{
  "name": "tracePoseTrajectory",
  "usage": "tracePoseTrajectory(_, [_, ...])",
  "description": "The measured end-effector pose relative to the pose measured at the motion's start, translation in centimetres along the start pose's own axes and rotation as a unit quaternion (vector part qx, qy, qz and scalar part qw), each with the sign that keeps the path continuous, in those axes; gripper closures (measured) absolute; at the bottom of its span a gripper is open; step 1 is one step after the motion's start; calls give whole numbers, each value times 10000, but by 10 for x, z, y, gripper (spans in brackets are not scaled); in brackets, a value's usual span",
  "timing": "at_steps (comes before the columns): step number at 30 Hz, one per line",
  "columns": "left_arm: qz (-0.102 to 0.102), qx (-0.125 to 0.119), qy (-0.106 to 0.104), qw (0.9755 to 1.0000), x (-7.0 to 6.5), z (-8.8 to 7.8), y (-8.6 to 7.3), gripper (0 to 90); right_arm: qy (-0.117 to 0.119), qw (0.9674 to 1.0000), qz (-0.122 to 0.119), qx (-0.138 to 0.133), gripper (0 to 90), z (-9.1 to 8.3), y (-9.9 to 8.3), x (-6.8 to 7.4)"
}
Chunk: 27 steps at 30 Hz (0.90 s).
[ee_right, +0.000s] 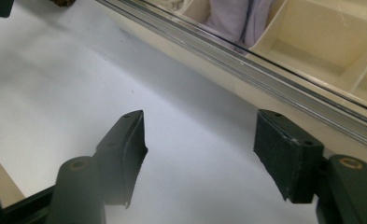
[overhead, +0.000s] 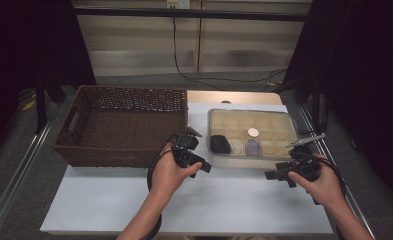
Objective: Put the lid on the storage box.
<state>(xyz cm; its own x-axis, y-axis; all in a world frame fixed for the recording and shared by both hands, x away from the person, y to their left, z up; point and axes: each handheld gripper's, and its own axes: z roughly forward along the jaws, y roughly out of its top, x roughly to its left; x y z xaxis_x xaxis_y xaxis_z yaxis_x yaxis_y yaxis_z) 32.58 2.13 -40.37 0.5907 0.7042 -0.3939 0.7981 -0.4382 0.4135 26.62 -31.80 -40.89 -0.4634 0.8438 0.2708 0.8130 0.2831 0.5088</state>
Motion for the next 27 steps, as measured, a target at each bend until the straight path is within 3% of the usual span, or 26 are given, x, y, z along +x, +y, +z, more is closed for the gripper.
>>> tracePoseTrajectory(6, [109, -135, -41, 9998, -1, 0, -4, 355, -33, 9998, -206, -77, 283, 1, 0, -1])
tracePoseTrajectory(27, [590, -249, -31, 9979, -2, -1, -18, 284, -75, 9987, -487, -96, 247, 6, -9, 3])
